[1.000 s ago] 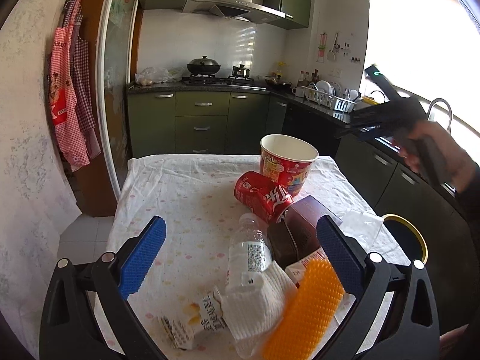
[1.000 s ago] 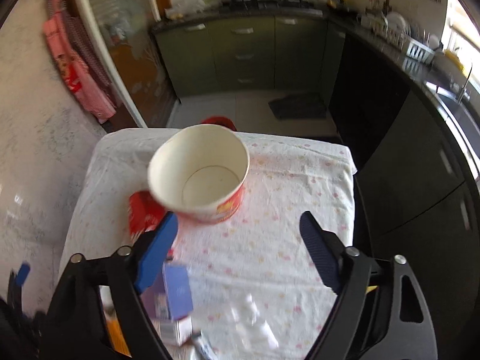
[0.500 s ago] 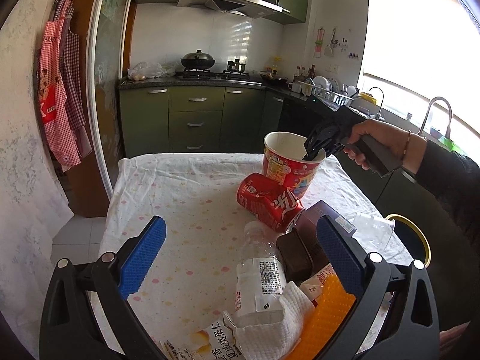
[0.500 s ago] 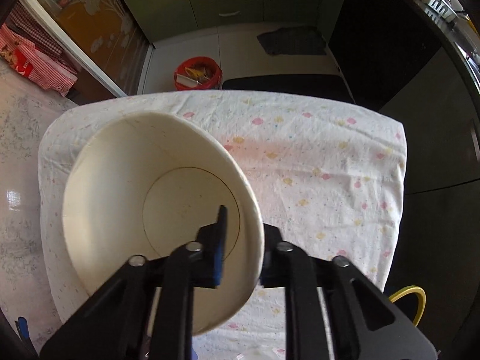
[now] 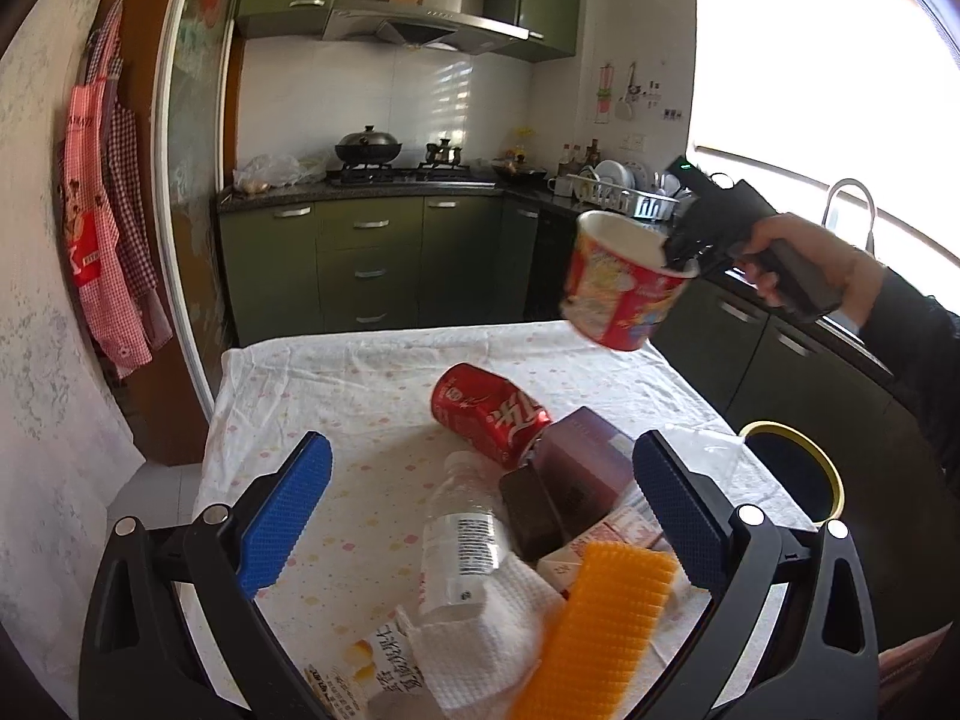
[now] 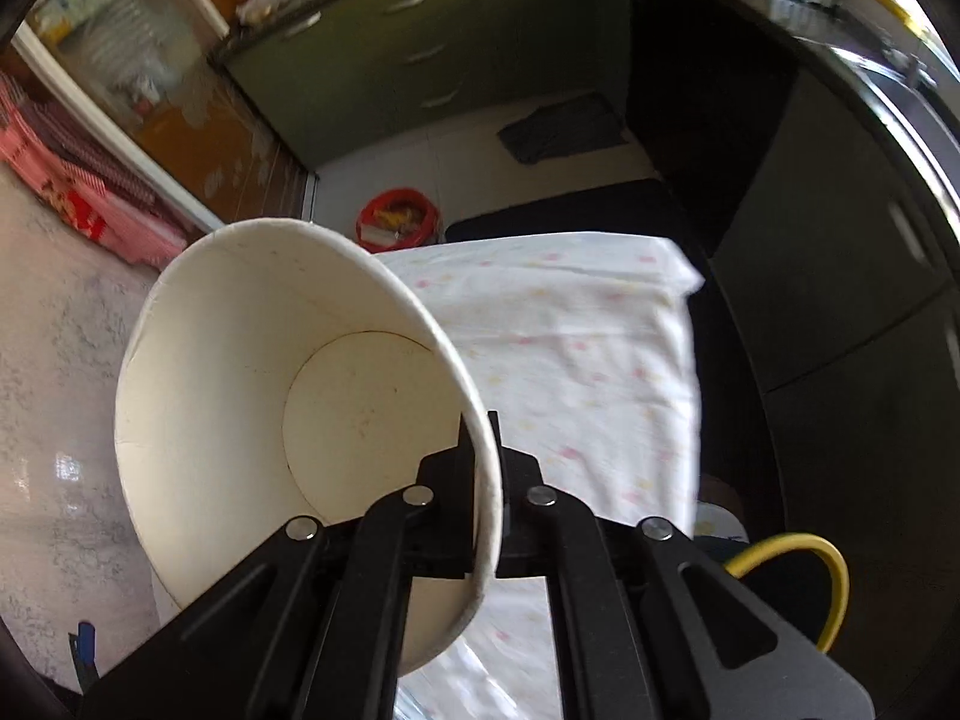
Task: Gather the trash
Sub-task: 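Carry the paper bucket over the yellow-rimmed bin and release it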
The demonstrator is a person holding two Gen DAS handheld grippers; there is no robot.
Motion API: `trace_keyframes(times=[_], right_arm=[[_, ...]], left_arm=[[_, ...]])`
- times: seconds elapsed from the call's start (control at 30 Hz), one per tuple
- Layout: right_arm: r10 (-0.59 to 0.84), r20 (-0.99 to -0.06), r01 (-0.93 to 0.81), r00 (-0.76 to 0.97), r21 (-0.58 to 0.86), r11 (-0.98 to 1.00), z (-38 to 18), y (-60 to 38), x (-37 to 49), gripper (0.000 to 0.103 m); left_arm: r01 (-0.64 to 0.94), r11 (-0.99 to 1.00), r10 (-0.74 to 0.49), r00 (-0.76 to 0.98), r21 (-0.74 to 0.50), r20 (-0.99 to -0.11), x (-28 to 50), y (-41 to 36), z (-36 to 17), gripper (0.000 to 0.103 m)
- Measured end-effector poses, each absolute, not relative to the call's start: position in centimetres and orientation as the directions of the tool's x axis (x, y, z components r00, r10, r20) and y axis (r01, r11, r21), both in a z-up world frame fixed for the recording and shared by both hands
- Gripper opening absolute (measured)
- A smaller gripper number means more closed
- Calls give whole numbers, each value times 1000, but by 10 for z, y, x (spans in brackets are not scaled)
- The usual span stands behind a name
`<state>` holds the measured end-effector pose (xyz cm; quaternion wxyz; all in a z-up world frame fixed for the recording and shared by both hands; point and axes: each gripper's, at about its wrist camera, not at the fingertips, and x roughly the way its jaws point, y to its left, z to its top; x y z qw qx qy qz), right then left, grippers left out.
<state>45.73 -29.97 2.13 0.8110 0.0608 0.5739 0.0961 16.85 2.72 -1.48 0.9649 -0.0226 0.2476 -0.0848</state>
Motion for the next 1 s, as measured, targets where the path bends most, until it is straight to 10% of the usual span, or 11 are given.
trace_keyframes(times=[0.7,0.8,0.87,1.0], right_arm=[[137,-973,266,188,184,946,-146,-558,316,6],[130,-976,261,174,173,950,-165,-552,318,13],[109,-979,260,171,152,954,-171,-551,318,39],[97,-970,251,223,153,956,-162,-552,312,40]], left_arm=[[195,980,-188,831,-43,-523,131,-55,-17,99],[197,980,-183,824,-31,-536,132,-58,-18,99],[205,978,-186,820,-25,-542,134,-61,-19,99],[243,970,-212,801,-21,-560,136,-67,-25,99]])
